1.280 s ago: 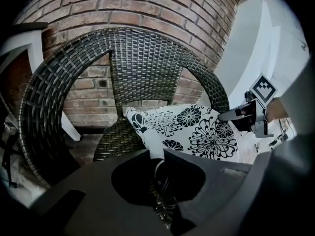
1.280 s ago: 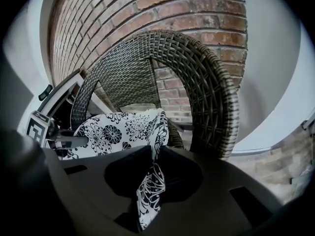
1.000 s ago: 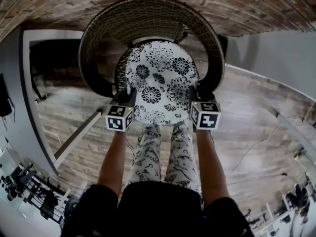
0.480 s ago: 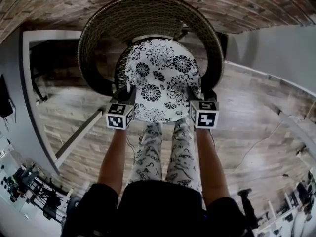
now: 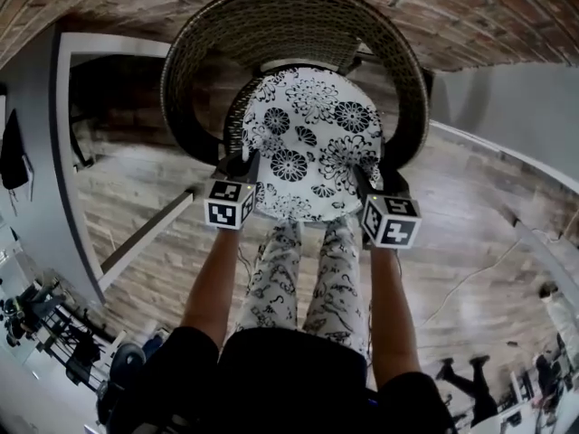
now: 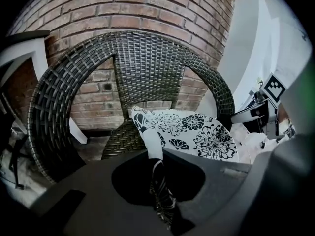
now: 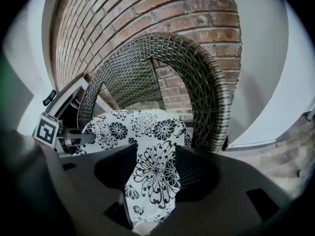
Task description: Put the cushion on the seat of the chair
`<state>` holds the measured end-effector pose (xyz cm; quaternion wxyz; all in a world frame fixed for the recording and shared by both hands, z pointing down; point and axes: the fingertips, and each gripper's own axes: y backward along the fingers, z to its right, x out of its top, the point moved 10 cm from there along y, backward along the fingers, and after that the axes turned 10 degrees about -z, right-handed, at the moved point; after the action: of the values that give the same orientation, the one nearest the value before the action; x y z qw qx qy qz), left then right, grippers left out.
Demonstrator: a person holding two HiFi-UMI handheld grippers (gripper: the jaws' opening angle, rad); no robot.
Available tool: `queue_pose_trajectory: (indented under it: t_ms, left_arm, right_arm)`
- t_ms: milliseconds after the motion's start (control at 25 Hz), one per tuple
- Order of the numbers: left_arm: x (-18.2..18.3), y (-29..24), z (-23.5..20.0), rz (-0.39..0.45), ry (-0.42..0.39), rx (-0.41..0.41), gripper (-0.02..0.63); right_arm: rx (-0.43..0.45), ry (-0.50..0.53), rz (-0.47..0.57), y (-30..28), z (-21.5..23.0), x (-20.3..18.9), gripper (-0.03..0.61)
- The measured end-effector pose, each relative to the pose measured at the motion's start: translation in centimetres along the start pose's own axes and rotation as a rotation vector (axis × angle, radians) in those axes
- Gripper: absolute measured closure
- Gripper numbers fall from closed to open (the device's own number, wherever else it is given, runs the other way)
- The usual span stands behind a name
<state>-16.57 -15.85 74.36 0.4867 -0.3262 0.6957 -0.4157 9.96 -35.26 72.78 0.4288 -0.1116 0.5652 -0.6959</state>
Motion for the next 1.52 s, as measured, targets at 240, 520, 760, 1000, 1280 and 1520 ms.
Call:
queue_pose_trajectory:
  t_ms: [240,520,760,1000,1280,1520]
  left_arm:
    - [-0.9,0.2,-1.3,-0.001,0.019,0.009,0.601]
    - [-1.3,-0.2,-2.6,-0.027,-0.001,0.025,0.601]
    - [-1.5,-1.2,-3.5,-0.051,0.025,0.053,0.601]
    - [-1.9,-2.1,-4.1,-0.079,0.057,0.070,0.601]
    - [-2.2,-2.0,-4.5,-0.043,0.080,0.051,0.601]
    - [-2.2,-2.0,-4.5,-0.056,0.080,0.071,0.588]
  right_arm:
    - [0.067,-0.019,0.034,0.5,-1.3,0.3,0.325]
    - [0.099,-0.021,0.057,1.3,-2.4,0.8,0.325]
    - [0.107,-0.022,0.066,1.5,-2.4,1.2,0.330]
    - [0.141,-0.055,0.062,1.4,-2.6,1.3,0.330]
    - [0.153,-0.083,0.078,1.9,-2.8,1.4,0.333]
    - [0.157,-0.087,0.077,2.2,-3.1,1.1,0.333]
